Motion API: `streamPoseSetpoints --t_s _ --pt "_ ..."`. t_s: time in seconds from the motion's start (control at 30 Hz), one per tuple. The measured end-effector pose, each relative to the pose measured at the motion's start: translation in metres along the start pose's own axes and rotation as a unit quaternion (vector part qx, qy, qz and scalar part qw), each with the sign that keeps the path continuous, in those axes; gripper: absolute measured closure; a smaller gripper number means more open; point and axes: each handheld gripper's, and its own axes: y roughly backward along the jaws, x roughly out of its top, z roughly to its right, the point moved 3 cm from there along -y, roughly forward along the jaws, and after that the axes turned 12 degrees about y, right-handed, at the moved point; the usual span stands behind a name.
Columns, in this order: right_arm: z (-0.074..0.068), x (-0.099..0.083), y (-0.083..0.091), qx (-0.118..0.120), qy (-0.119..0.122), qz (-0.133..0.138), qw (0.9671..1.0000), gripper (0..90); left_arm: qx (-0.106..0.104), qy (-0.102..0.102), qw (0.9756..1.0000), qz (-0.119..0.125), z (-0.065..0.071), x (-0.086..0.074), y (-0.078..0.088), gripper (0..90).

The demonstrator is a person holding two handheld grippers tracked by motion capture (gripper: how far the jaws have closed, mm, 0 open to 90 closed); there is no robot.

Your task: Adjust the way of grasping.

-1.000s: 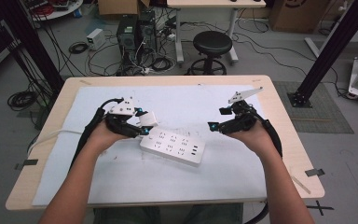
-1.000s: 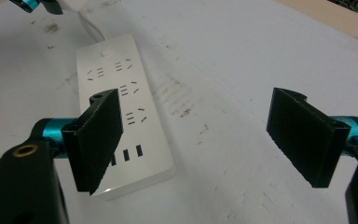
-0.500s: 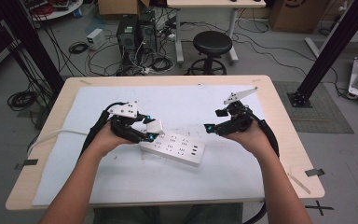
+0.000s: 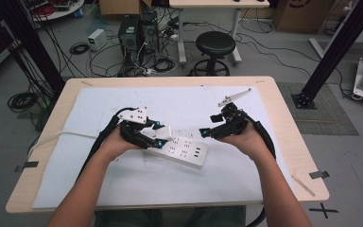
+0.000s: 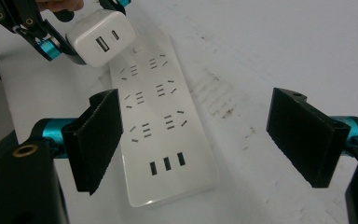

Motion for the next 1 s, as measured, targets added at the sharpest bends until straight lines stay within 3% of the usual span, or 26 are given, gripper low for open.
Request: streamPoseSetpoints --t_s 0.1,0.13,0.27,0.43,0.63,0.83,1.0 --pt "-0.001 0.001 -0.002 0.004 -0.004 0.000 1.0000 18.7 -0.005 -0.005 1.0000 0.002 0.002 0.000 -0.004 42.4" --pt "-0.003 0.003 -0.006 0.018 -0.010 0.001 0.9998 18.7 -0.001 -0.013 0.9999 -0.002 0.003 0.001 -0.005 42.4" --pt "-0.007 0.006 -0.012 0.033 -0.016 0.007 0.9993 18.7 0.010 -0.031 0.9995 -0.005 0.005 0.001 -0.008 42.4" --pt "-0.009 0.008 -0.018 0.044 -0.018 0.009 0.9988 18.7 0.023 -0.053 0.9983 0.006 0.009 0.003 -0.010 42.4" --pt "-0.014 0.011 -0.029 0.077 -0.033 0.020 0.9963 18.7 0.040 -0.080 0.9958 0.017 0.015 0.005 -0.014 42.4" --pt "-0.015 0.013 -0.035 0.100 -0.052 0.035 0.9930 18.7 0.040 -0.086 0.9953 0.017 0.017 0.004 -0.017 42.4" --pt "-0.015 0.013 -0.039 0.103 -0.054 0.033 0.9927 18.7 0.044 -0.090 0.9948 0.016 0.017 0.004 -0.018 42.4"
